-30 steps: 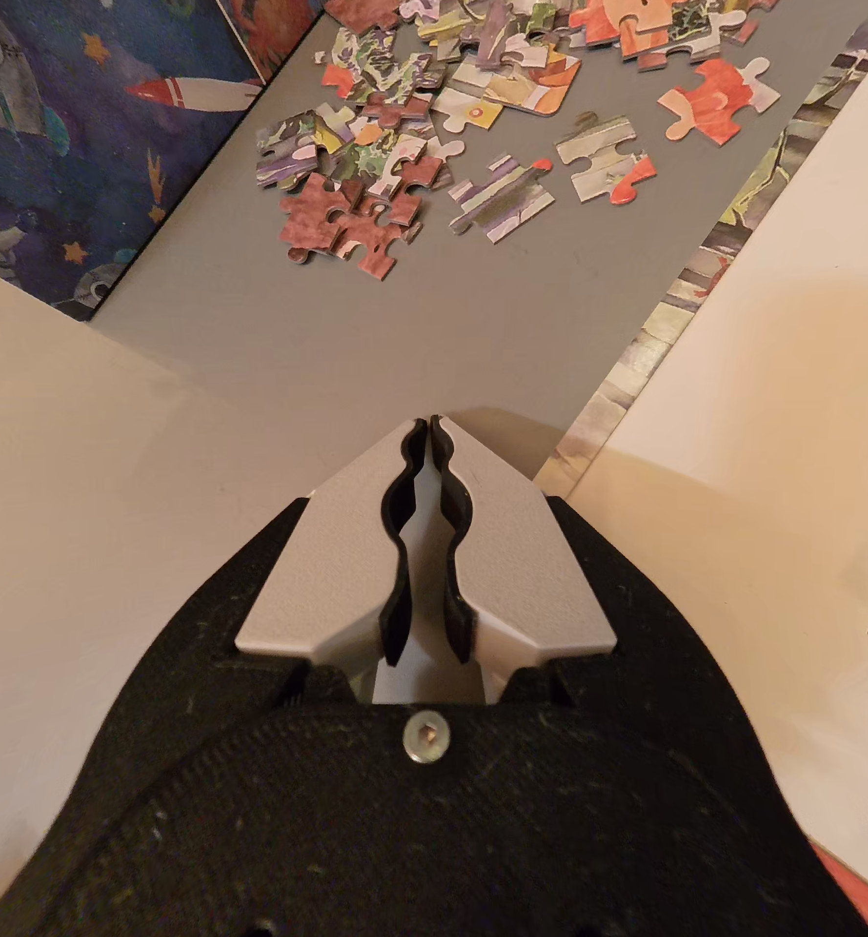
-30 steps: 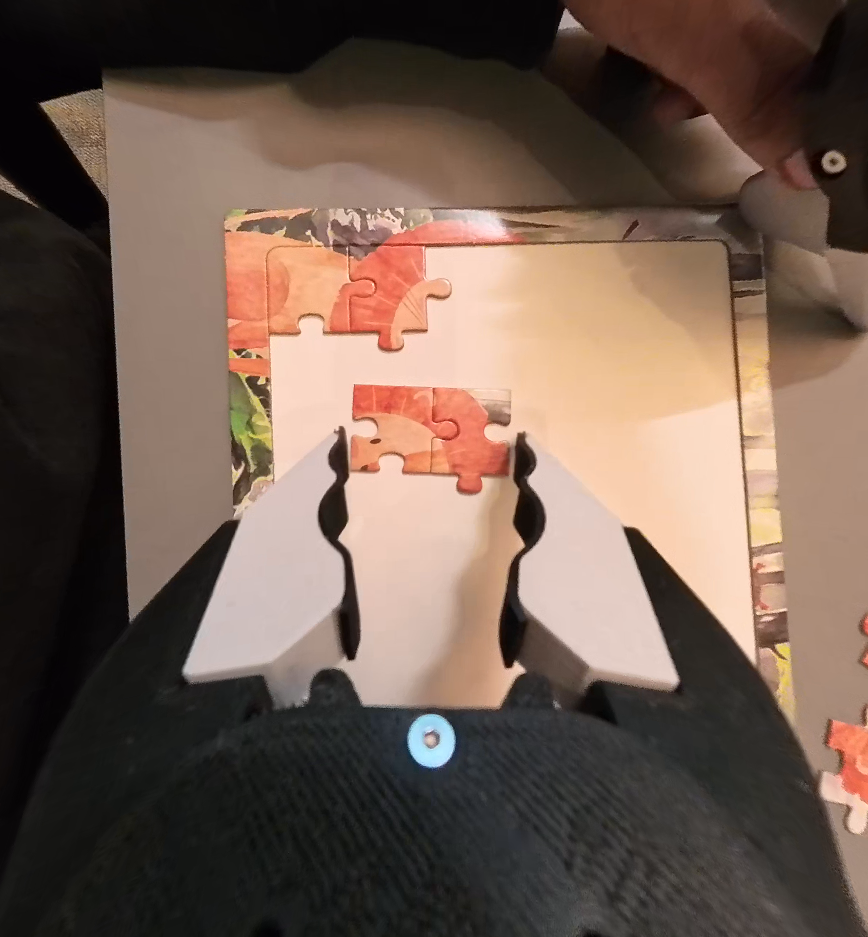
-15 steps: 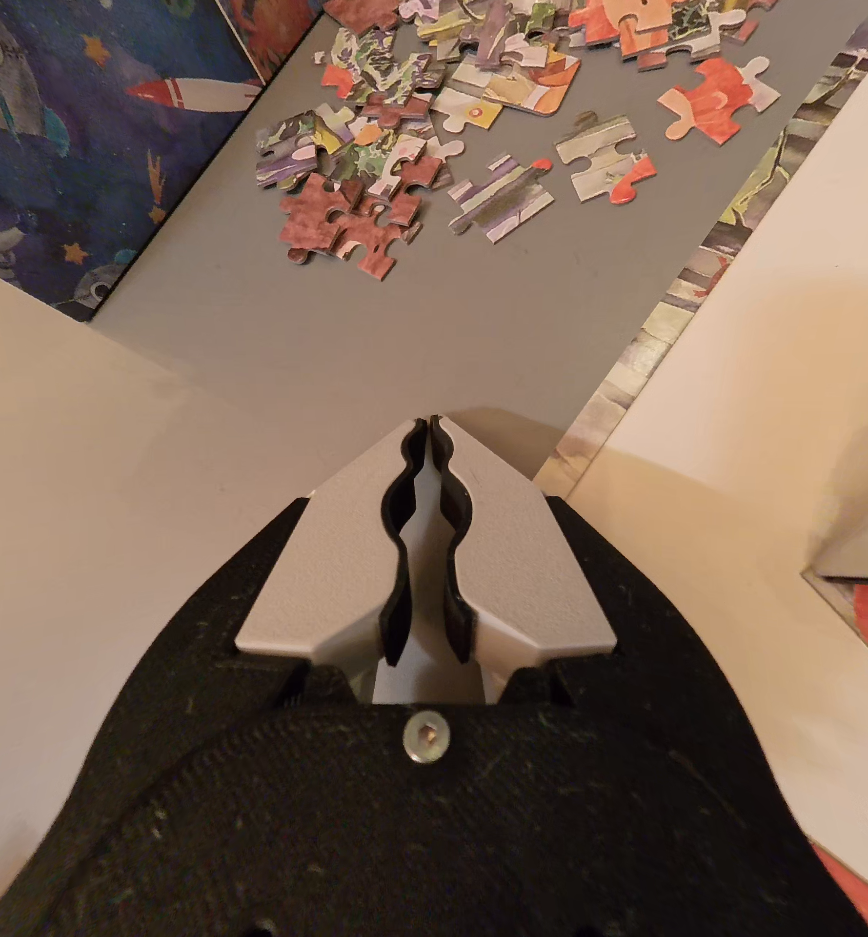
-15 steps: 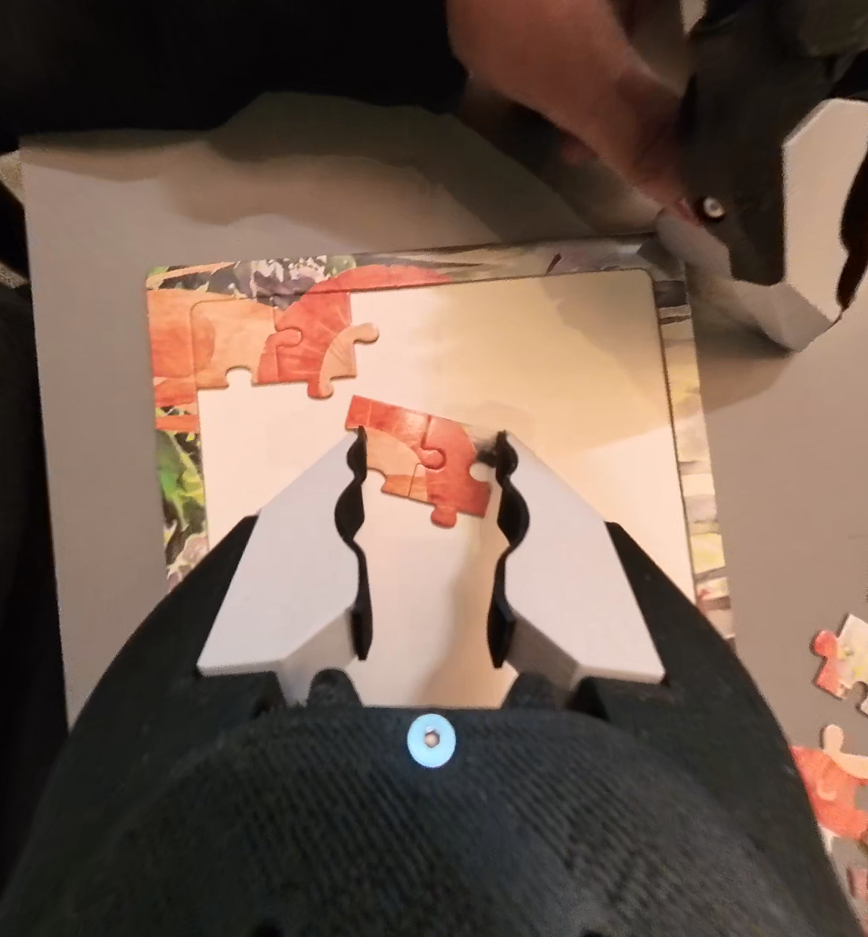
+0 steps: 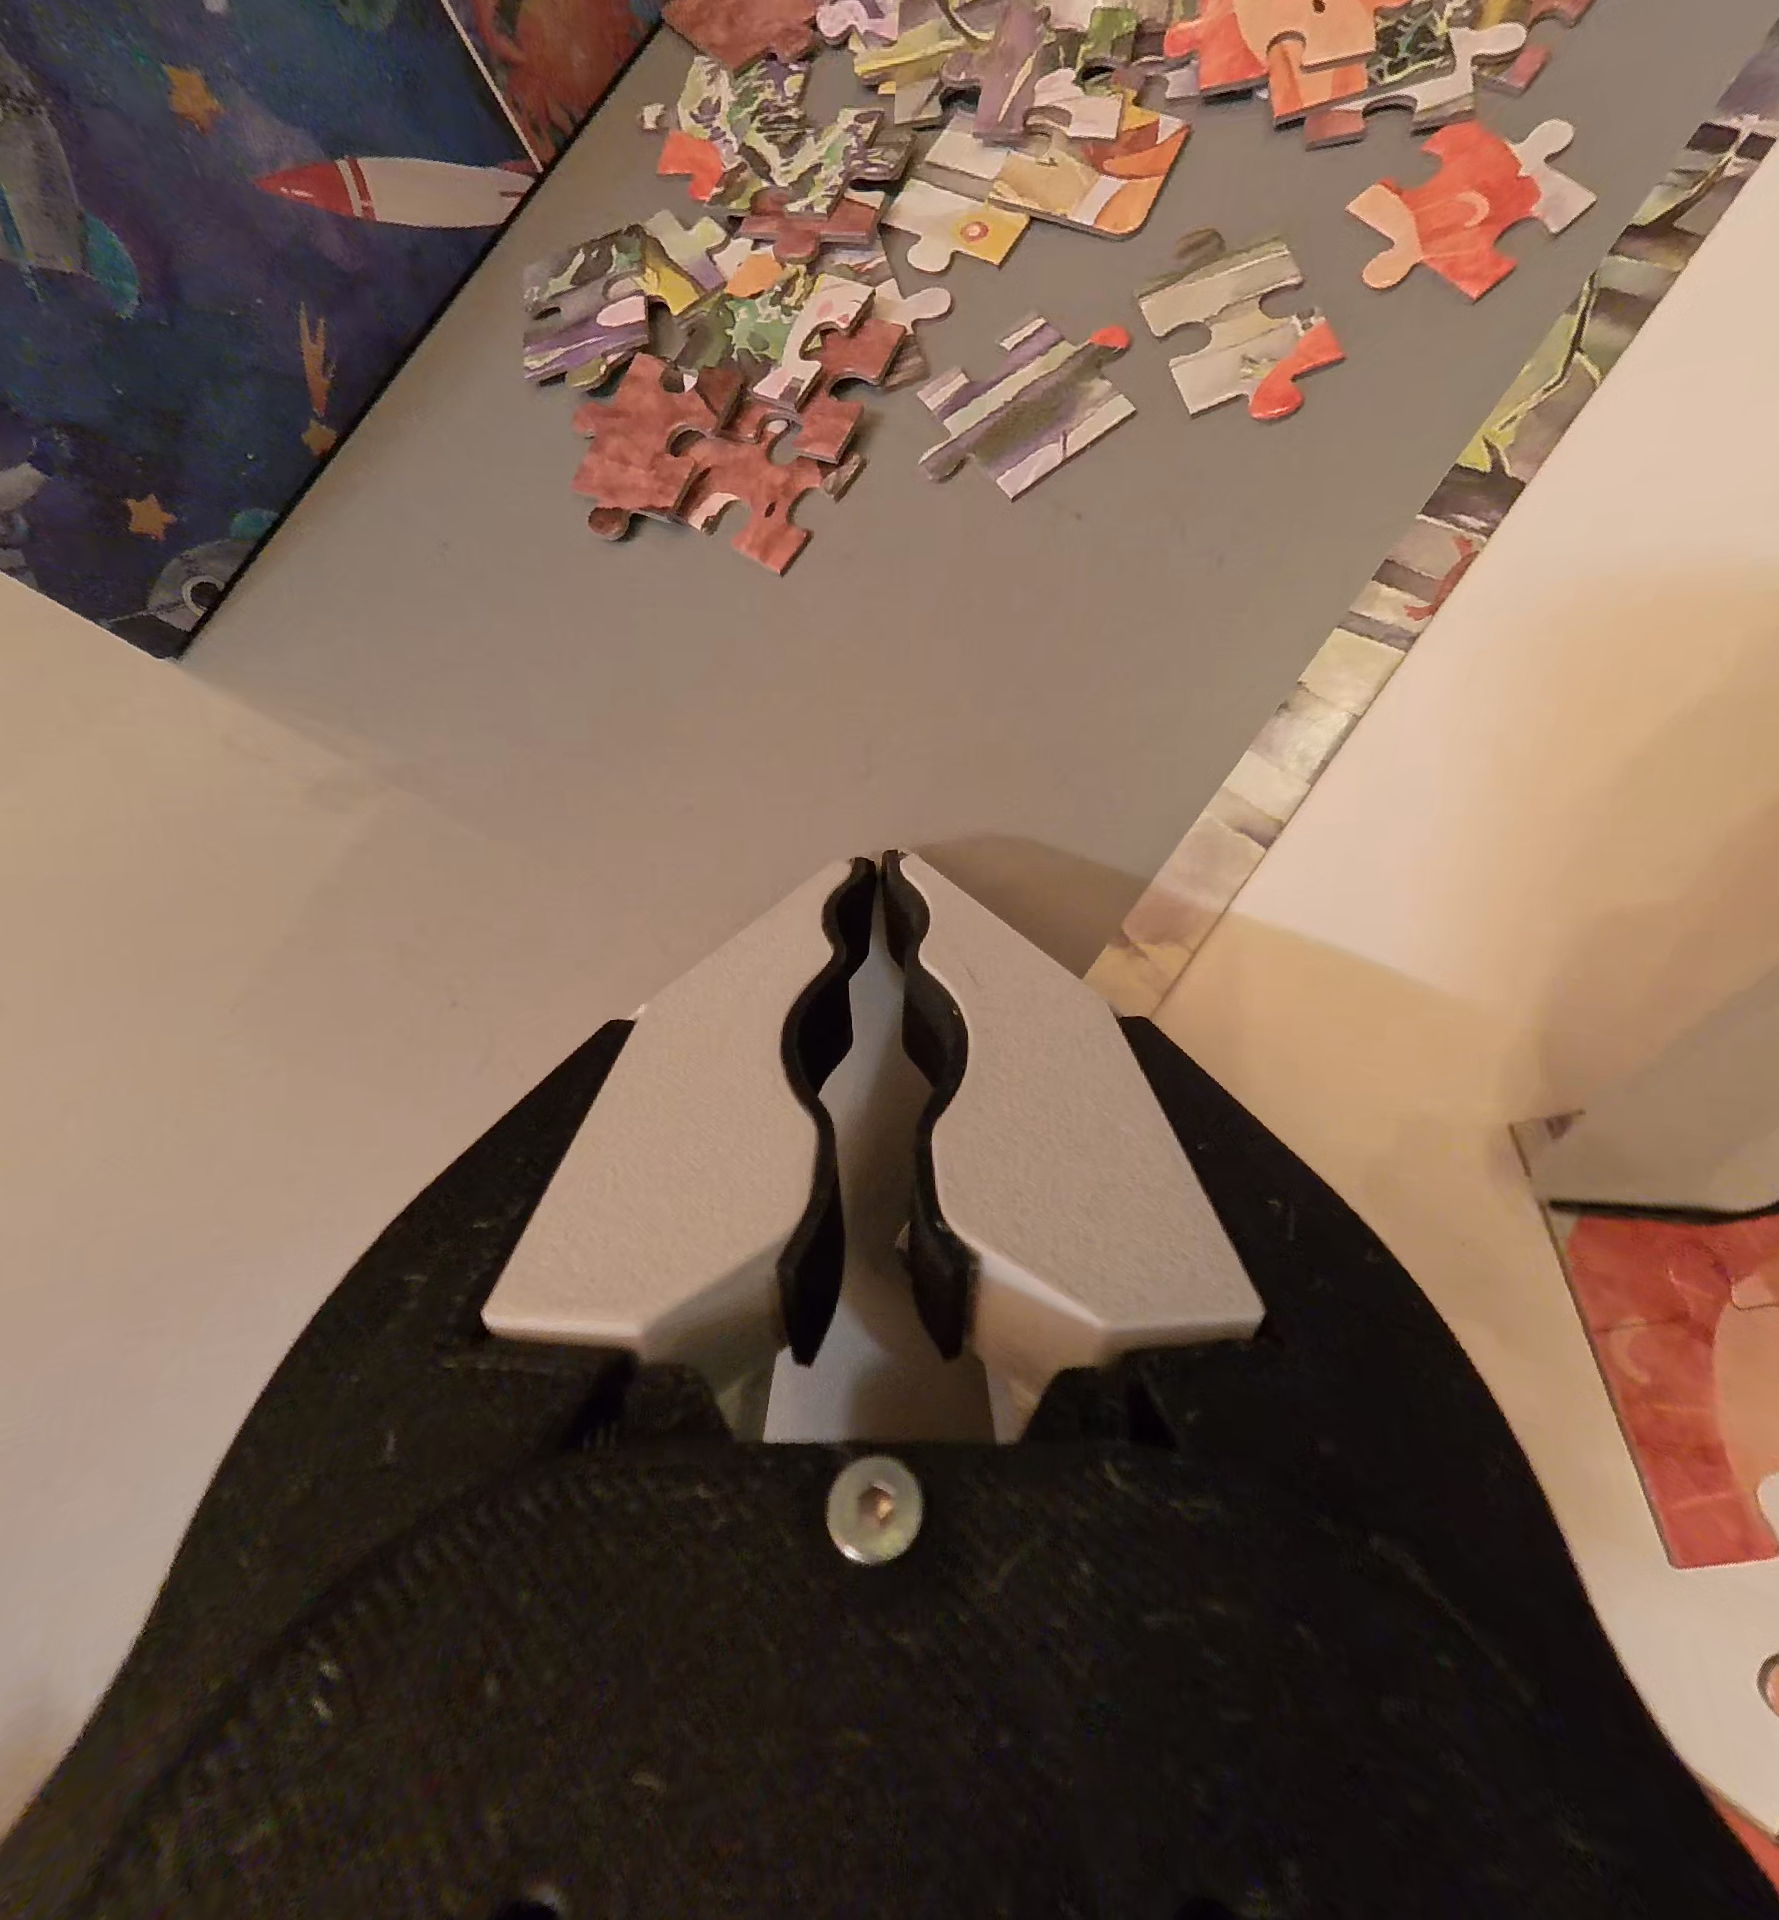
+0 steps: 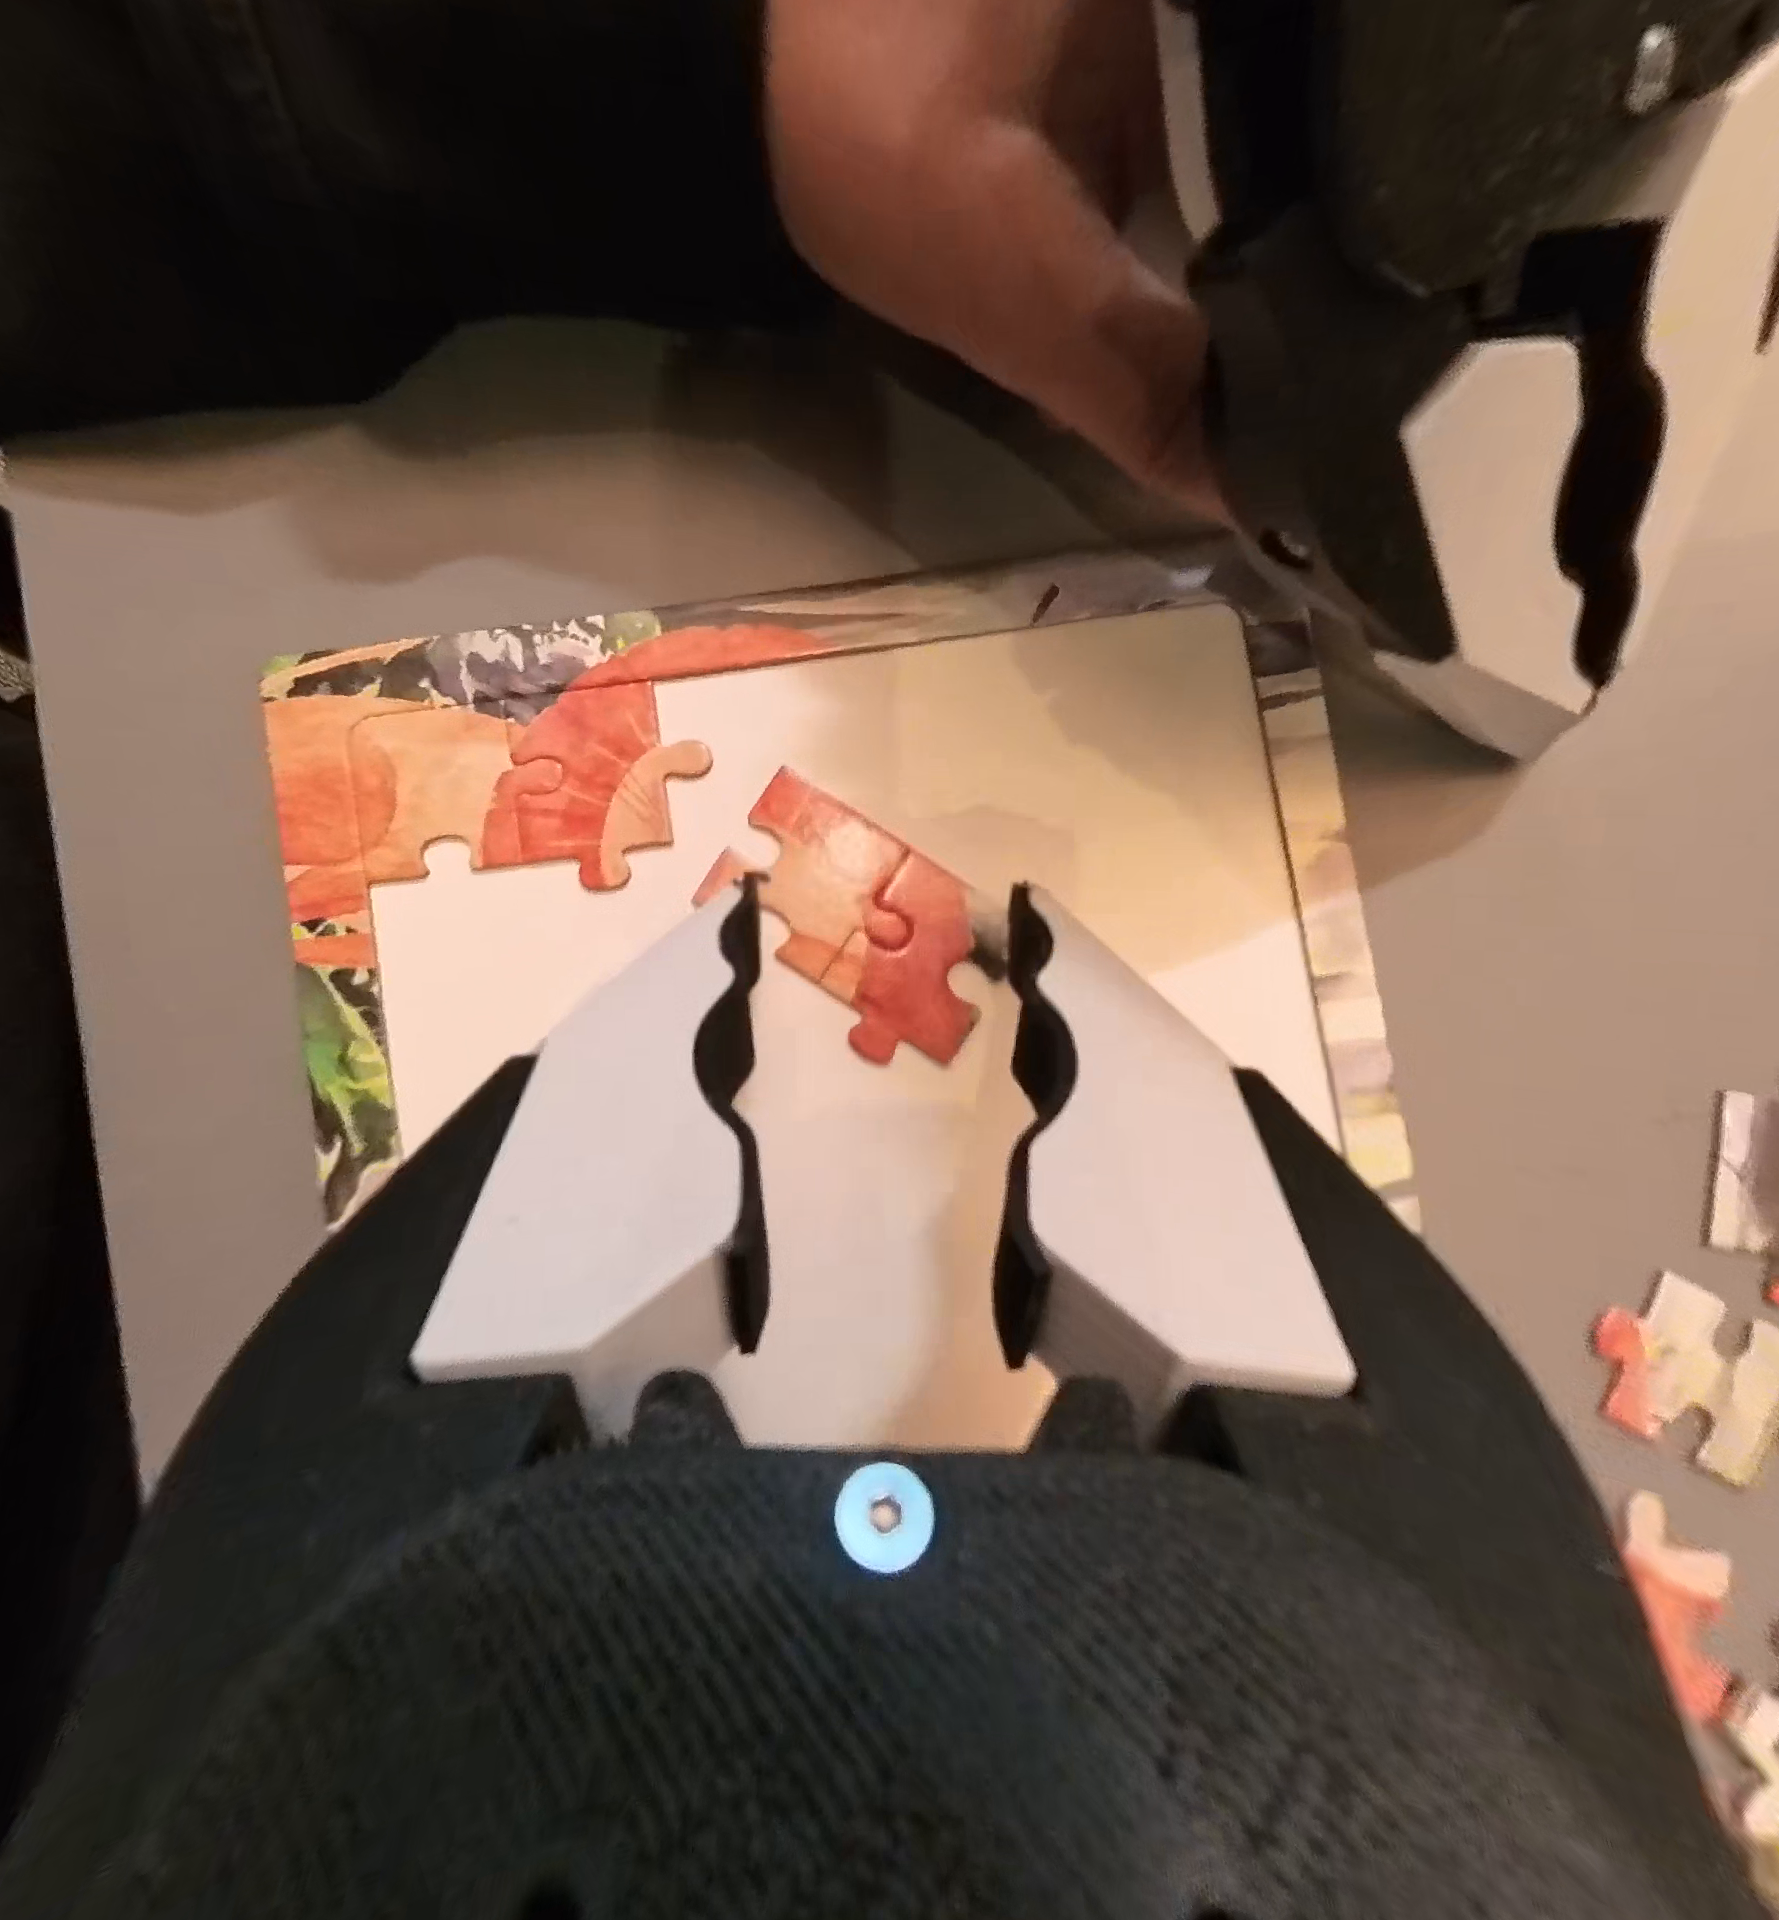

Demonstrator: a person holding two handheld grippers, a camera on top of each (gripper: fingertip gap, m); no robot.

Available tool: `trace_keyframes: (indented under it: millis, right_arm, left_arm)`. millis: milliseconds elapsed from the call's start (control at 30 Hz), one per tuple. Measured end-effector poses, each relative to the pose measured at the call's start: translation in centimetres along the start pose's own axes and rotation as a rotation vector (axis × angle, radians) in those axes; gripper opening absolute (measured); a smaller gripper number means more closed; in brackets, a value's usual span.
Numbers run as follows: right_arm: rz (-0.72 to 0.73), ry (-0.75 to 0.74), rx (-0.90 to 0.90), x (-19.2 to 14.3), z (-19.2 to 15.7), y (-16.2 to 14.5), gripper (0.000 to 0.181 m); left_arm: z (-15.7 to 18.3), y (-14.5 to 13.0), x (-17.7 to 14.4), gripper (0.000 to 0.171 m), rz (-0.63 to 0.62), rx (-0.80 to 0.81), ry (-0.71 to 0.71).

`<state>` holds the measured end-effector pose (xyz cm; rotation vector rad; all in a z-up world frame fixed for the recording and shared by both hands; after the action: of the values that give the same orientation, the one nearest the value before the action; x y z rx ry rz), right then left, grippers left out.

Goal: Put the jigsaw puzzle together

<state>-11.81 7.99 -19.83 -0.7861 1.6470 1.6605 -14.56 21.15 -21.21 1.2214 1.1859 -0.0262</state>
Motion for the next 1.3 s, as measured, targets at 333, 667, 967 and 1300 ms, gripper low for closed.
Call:
trace_keyframes:
  millis: [333, 667, 967, 1300]
  right_arm:
    - [0.026, 0.050, 0.171, -1.0, -0.1, -2.4, 0.039]
    - [0.012, 0.014, 0.066, 0.3, 0.8, -1.0, 0.035]
    - [0.034, 0.001, -0.012, 0.9, 1.9, 0.1, 0.028]
    - [0.037, -0.021, 0.055, -0.9, 1.5, -1.7, 0.032]
  left_arm:
    - [0.0, 0.0, 0.0, 0.003, 0.000, 0.001, 0.002]
    - [0.0, 0.0, 0.0, 0.003, 0.000, 0.001, 0.001]
    - [0.0, 0.0, 0.0, 0.003, 0.000, -0.001, -0.002]
    - [0.0, 0.0, 0.0, 0.002, 0.000, 0.003, 0.002]
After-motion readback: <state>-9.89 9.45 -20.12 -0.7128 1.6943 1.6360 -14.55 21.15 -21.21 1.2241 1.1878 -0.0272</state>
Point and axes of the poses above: each gripper's, where its closed fingertips meet, x out along the fingers, y out of its top, z = x × y across the jaws, the point moved 1 cm from there along -x, back along the fingers, and after that the axes turned 1 degree about -x, right-handed, at the moved point
